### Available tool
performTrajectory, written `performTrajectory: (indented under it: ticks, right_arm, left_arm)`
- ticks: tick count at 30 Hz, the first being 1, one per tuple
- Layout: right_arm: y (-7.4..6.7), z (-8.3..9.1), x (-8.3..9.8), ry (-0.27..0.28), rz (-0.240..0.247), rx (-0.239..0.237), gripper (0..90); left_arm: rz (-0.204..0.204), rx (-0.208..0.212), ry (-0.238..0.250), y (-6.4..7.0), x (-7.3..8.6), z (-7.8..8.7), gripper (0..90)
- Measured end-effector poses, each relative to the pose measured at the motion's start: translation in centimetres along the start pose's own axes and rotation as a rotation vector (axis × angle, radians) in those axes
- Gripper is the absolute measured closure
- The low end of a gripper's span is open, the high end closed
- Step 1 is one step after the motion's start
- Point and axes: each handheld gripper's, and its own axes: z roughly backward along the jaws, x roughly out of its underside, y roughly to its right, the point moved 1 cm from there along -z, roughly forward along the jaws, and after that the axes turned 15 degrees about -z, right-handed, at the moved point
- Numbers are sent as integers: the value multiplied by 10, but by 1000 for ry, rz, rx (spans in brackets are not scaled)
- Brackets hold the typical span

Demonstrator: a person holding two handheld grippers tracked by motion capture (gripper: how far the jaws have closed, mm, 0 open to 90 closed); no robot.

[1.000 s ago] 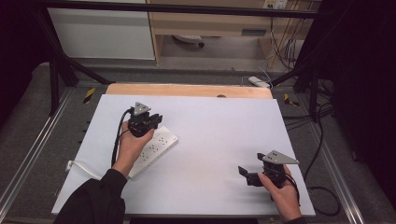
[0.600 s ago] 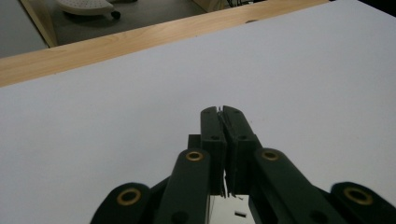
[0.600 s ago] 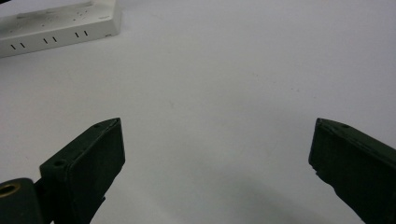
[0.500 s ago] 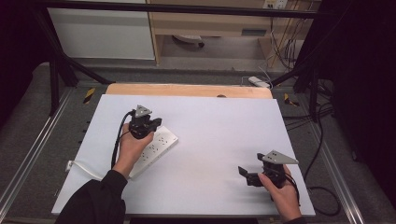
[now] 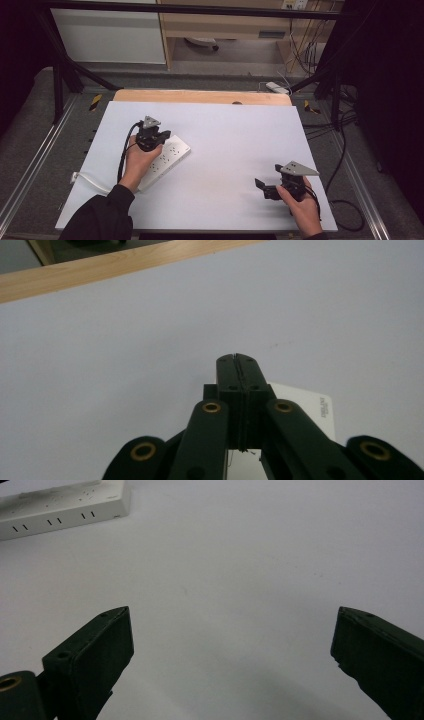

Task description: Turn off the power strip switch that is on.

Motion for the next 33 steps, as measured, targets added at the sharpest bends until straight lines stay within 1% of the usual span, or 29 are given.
performTrajectory:
  ticks: [4, 12, 18, 22, 33]
  right_arm:
    - [1, 0, 0, 2, 4, 1, 39]
    - [1, 0, 0, 1, 2, -1, 39]
    - [0, 0, 0, 0, 3, -1, 38]
    - [0, 0, 0, 0, 2, 1, 37]
    - [0, 0, 0, 2, 4, 0, 37]
  left_arm:
    - [4, 0, -13, -2, 3, -1, 900]
    - [-3, 10, -47, -1, 5, -3, 900]
    - [5, 15, -59, -1, 7, -6, 900]
    - [0, 18, -66, 0, 7, -8, 900]
    - [6, 24, -90, 0, 9, -13, 900]
